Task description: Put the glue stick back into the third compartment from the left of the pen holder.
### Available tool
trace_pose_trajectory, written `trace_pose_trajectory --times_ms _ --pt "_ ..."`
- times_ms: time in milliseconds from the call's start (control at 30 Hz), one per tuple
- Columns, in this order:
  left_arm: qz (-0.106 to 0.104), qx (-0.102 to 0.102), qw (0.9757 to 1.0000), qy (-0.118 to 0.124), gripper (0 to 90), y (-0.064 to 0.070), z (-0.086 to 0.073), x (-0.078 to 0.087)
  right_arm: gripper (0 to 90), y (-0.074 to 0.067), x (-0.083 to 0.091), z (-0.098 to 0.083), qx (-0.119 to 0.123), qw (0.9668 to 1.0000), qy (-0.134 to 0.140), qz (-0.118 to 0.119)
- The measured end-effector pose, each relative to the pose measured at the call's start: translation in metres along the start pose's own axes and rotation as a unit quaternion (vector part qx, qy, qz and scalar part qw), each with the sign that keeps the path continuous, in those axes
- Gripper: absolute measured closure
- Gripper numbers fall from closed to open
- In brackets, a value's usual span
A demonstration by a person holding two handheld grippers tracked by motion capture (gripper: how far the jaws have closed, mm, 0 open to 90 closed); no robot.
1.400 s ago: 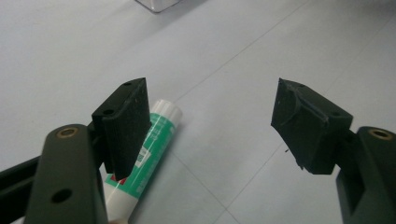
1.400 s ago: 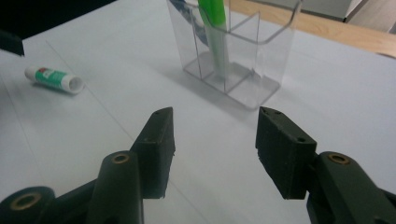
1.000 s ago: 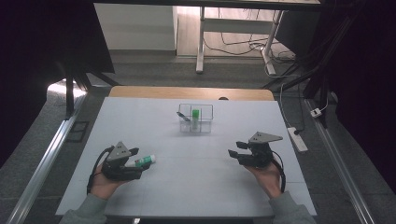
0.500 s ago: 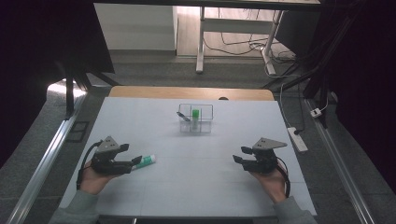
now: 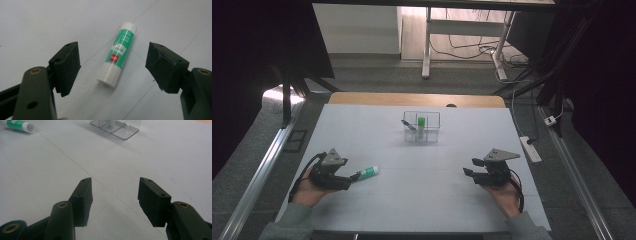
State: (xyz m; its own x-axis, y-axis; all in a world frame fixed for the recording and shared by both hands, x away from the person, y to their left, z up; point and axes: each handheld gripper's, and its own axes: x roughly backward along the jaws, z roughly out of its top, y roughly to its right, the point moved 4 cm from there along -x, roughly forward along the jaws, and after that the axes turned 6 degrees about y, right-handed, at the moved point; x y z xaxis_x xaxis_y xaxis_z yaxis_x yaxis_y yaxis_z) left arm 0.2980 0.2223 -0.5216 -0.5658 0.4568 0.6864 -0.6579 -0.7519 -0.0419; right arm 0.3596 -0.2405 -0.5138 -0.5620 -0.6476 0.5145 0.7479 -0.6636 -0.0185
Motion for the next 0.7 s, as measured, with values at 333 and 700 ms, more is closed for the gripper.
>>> trace_pose_trajectory --times_ms 333,700 --pt "-0.012 -0.033 0.9986 -0.04 27.8 0.004 -0.001 -0.01 44.3 0.001 0.001 0.001 -0.003 1.0 0.001 -0.003" --pt "-0.022 -0.053 0.9954 -0.077 27.8 0.005 0.003 -0.024 43.9 0.001 -0.001 -0.001 -0.002 1.0 -0.006 -0.002"
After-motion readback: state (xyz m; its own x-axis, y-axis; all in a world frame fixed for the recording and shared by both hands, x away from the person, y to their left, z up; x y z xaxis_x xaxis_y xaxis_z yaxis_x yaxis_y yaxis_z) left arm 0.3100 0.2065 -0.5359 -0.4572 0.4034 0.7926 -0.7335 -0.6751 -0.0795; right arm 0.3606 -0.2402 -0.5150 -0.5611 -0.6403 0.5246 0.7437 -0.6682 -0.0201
